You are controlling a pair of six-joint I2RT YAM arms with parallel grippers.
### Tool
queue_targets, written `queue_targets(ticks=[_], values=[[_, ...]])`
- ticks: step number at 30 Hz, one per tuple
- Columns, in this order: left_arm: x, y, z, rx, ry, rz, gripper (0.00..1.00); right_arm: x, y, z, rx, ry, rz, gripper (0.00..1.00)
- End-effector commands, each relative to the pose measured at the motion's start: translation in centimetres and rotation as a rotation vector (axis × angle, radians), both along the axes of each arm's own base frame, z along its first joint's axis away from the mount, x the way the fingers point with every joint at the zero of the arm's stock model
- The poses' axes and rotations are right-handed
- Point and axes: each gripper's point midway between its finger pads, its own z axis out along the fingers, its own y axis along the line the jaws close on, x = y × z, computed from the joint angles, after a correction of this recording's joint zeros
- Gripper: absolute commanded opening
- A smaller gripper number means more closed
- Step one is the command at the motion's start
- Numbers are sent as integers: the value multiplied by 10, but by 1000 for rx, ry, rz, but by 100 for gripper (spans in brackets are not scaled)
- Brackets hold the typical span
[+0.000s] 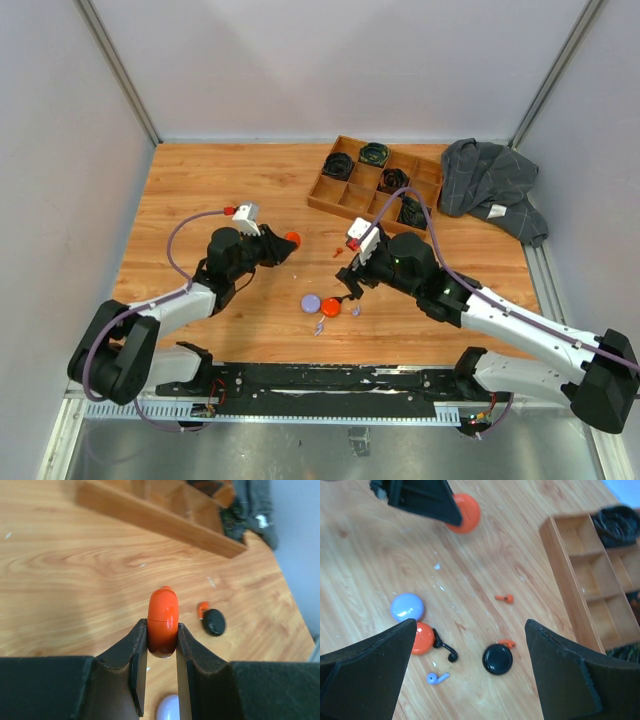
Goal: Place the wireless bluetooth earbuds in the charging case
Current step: Place the charging case at the center of the board.
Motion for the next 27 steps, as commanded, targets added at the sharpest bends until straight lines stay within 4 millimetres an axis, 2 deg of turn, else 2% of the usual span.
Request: queue_targets(ticks=[1,7,11,15,21,27], values=[[26,28,-33,34,189,160,11,25,-26,-4,36,-50,-213,91],[56,55,-60,72,316,271,16,29,-35,-20,34,-48,-266,91],[69,59,-74,86,373,293,24,28,-36,-26,53,-44,-271,91],[78,60,-87,89,421,309,26,28,-39,-28,57,-43,-283,91],[81,71,-101,113,481,369,40,29,-43,-29,60,-46,-301,91],[74,88,-102,182,501,428,53,29,-43,-29,65,-47,-301,90]])
